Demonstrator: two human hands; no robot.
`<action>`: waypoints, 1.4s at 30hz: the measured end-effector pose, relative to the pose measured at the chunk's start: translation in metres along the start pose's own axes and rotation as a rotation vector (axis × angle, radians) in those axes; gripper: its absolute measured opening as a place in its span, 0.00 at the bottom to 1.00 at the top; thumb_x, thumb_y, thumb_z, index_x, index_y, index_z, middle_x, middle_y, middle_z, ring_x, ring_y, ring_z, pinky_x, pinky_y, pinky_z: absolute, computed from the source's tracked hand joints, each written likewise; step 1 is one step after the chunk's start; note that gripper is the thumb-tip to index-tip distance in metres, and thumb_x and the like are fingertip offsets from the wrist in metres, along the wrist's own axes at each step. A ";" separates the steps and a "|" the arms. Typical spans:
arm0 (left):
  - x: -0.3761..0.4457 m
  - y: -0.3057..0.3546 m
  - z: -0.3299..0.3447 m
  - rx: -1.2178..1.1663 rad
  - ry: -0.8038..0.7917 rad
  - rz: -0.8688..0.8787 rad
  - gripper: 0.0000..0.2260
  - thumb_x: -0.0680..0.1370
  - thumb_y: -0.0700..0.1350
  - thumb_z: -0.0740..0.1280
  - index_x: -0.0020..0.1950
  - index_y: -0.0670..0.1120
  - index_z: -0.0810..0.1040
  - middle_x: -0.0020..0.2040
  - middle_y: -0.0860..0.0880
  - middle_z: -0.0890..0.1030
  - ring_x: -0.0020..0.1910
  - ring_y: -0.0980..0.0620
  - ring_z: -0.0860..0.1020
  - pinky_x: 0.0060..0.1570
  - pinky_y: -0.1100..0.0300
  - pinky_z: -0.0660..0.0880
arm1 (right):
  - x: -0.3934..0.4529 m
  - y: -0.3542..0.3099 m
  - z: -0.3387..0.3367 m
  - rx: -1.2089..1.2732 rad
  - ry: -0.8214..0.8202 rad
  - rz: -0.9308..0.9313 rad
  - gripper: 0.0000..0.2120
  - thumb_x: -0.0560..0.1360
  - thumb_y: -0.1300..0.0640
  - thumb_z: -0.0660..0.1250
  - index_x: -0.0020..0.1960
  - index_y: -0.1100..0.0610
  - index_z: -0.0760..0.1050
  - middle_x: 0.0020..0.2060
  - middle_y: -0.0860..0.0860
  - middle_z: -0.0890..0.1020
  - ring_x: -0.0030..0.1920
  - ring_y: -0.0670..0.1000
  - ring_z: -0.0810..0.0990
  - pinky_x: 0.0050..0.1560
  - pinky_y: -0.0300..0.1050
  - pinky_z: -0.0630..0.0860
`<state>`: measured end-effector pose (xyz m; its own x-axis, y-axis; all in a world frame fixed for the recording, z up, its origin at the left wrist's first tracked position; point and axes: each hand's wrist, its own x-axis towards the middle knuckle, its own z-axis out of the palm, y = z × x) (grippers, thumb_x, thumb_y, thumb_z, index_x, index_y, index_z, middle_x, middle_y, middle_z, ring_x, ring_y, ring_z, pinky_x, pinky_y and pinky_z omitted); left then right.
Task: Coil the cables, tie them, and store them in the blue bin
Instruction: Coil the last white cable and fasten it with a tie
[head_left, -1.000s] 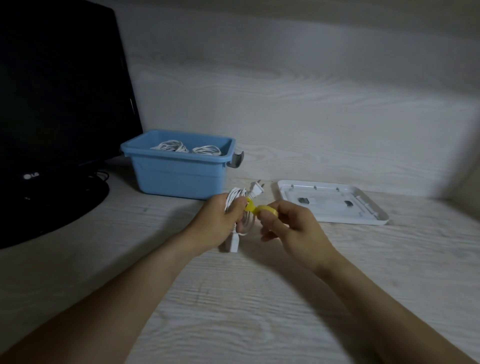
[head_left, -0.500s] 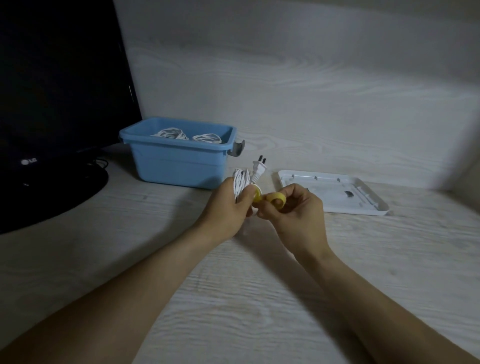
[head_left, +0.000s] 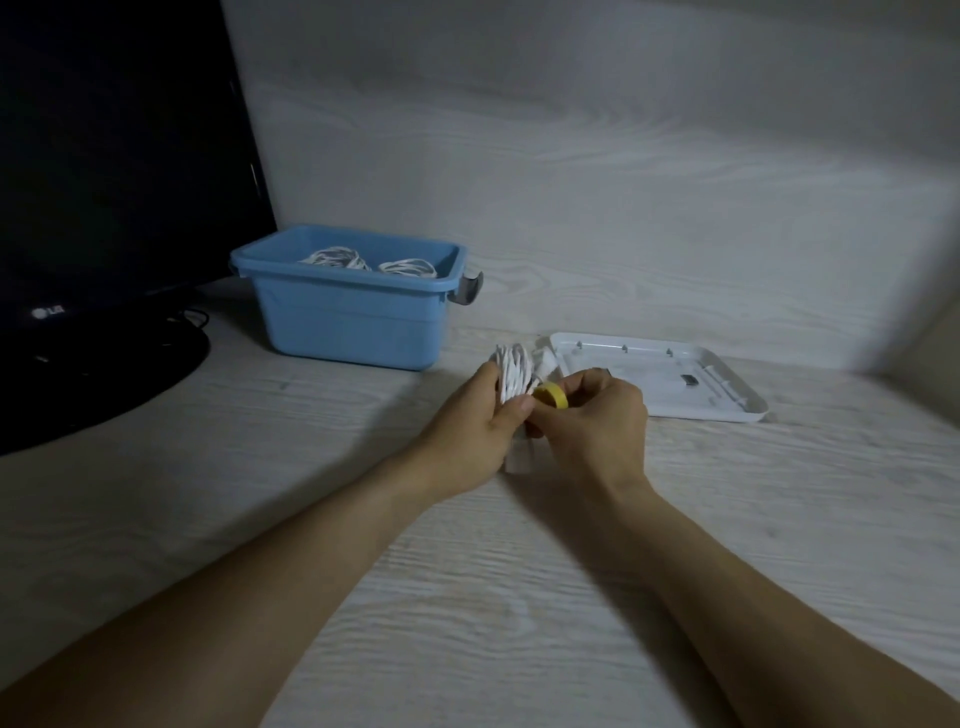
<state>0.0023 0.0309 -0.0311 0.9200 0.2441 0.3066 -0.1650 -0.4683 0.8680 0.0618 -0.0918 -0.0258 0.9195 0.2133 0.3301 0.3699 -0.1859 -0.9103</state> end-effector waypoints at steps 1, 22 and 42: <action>0.000 0.000 0.000 -0.018 -0.001 0.024 0.11 0.83 0.43 0.62 0.65 0.44 0.72 0.52 0.53 0.79 0.49 0.60 0.78 0.49 0.65 0.74 | 0.002 0.001 -0.001 0.006 -0.014 0.002 0.10 0.65 0.65 0.79 0.34 0.58 0.78 0.30 0.53 0.84 0.33 0.52 0.85 0.34 0.47 0.82; 0.010 -0.009 -0.023 -0.249 0.141 -0.009 0.05 0.74 0.42 0.74 0.48 0.51 0.85 0.43 0.48 0.87 0.43 0.53 0.83 0.50 0.54 0.80 | 0.003 -0.006 -0.001 0.799 -0.559 0.397 0.23 0.78 0.71 0.58 0.31 0.55 0.79 0.33 0.54 0.75 0.34 0.48 0.72 0.37 0.41 0.67; 0.003 0.001 -0.025 0.278 -0.194 -0.051 0.14 0.84 0.47 0.57 0.40 0.51 0.73 0.38 0.56 0.75 0.39 0.58 0.73 0.40 0.59 0.67 | 0.011 -0.006 -0.013 -0.148 -0.181 -0.632 0.04 0.74 0.62 0.74 0.45 0.54 0.83 0.37 0.40 0.82 0.38 0.41 0.80 0.40 0.36 0.76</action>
<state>-0.0040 0.0527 -0.0195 0.9794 0.1196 0.1627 -0.0386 -0.6799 0.7323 0.0708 -0.1007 -0.0135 0.4880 0.4790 0.7297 0.8559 -0.0989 -0.5075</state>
